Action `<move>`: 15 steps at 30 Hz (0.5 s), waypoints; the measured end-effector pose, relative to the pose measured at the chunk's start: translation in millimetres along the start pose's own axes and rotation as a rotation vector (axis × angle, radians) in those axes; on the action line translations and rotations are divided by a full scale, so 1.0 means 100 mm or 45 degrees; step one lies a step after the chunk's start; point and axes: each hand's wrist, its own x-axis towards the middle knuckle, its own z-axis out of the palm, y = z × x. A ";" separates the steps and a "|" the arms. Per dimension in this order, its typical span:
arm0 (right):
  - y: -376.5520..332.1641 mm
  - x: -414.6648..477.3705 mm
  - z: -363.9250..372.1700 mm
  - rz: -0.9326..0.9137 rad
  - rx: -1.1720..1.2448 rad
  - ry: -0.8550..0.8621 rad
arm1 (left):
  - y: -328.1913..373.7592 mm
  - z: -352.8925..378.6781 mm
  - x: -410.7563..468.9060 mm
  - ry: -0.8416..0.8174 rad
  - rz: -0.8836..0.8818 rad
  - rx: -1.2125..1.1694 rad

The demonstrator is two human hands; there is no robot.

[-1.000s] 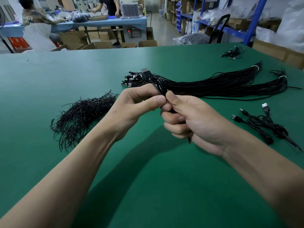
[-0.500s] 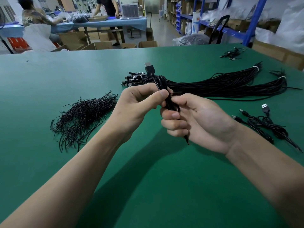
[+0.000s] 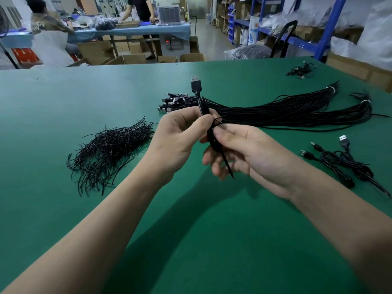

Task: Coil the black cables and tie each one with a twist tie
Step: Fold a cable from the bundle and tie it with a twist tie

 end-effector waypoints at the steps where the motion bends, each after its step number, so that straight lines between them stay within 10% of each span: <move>1: -0.01 0.01 -0.01 -0.060 -0.185 0.105 | 0.00 0.00 0.00 0.013 -0.012 0.004; 6: -0.02 -0.02 -0.13 -0.688 -1.158 0.727 | -0.02 -0.03 0.04 0.071 -0.043 0.085; 15: -0.09 -0.04 -0.23 -0.985 -1.847 0.663 | -0.02 0.06 0.00 -0.103 -0.110 0.127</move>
